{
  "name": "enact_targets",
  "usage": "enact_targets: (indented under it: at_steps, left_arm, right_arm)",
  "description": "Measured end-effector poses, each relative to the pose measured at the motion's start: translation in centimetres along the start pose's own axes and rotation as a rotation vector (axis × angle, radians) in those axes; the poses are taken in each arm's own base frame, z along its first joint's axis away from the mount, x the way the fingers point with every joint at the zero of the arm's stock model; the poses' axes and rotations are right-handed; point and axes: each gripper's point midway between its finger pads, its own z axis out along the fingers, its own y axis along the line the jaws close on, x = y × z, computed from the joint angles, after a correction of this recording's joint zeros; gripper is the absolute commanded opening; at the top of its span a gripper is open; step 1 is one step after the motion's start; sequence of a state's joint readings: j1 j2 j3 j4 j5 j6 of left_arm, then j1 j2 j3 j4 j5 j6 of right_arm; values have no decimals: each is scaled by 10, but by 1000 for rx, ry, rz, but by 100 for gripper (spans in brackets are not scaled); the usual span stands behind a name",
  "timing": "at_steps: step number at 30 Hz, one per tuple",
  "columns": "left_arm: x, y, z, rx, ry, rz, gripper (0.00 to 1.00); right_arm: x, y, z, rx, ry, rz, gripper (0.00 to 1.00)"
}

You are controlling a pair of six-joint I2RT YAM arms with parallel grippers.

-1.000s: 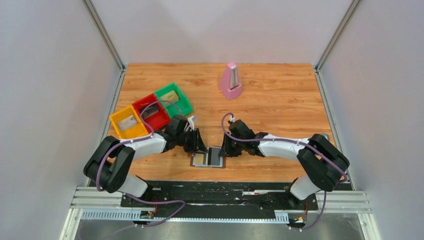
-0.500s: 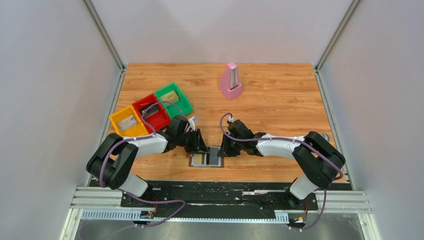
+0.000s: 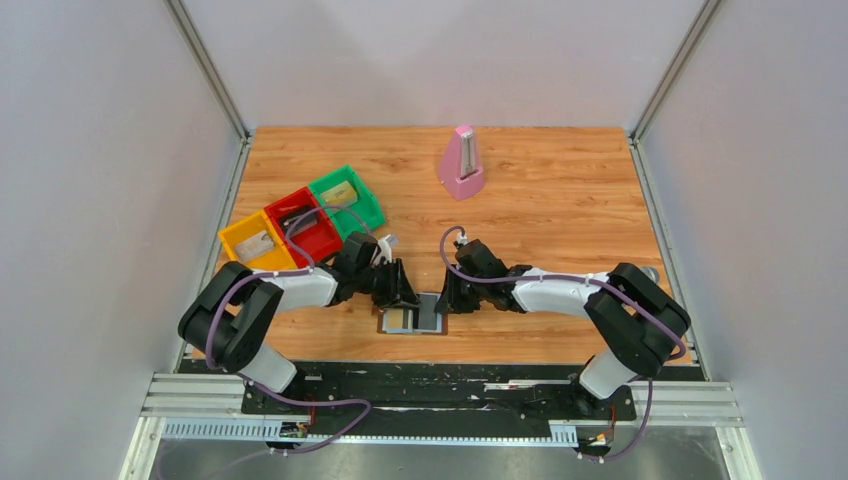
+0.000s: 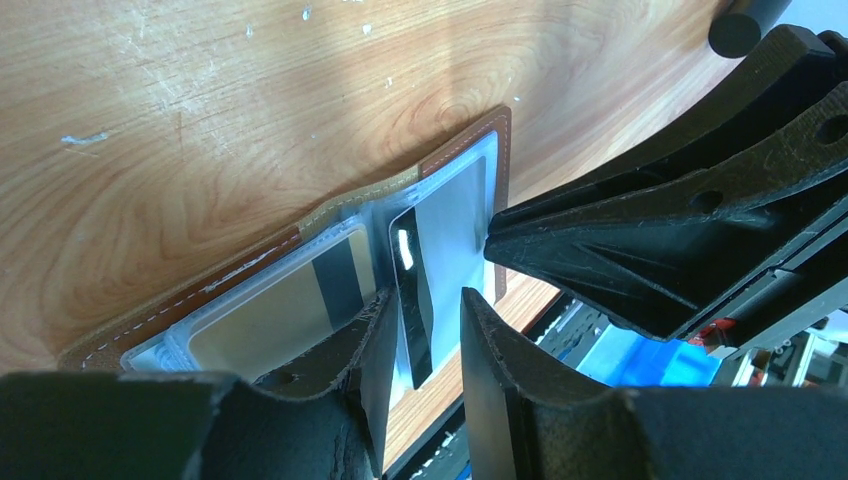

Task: Take the credit cards out of the card holder
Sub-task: Remove the credit card from the card holder.

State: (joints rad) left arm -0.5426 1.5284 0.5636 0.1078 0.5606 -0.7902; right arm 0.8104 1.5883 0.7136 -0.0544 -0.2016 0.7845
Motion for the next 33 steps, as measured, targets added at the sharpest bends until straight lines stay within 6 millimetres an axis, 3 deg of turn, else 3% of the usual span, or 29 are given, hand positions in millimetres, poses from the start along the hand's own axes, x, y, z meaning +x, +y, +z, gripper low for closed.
enact_targets:
  at_steps: [8, 12, 15, 16, 33]
  left_arm:
    - [2, 4, 0, -22, 5, -15, 37]
    - [2, 5, 0, -23, 7, -18, 22]
    - [3, 4, 0, -20, 8, -29, 1]
    - [3, 3, 0, -16, 8, -35, 0]
    - [-2, 5, -10, -94, 8, -13, 0]
  right_arm:
    - [0, 1, 3, -9, 1, -1, 10]
    - [0, 2, 3, -12, 1, -2, 10]
    - [0, 2, 3, -12, 1, -2, 10]
    - [0, 2, 3, -11, 1, -2, 10]
    - [-2, -4, 3, -11, -10, 18, 9]
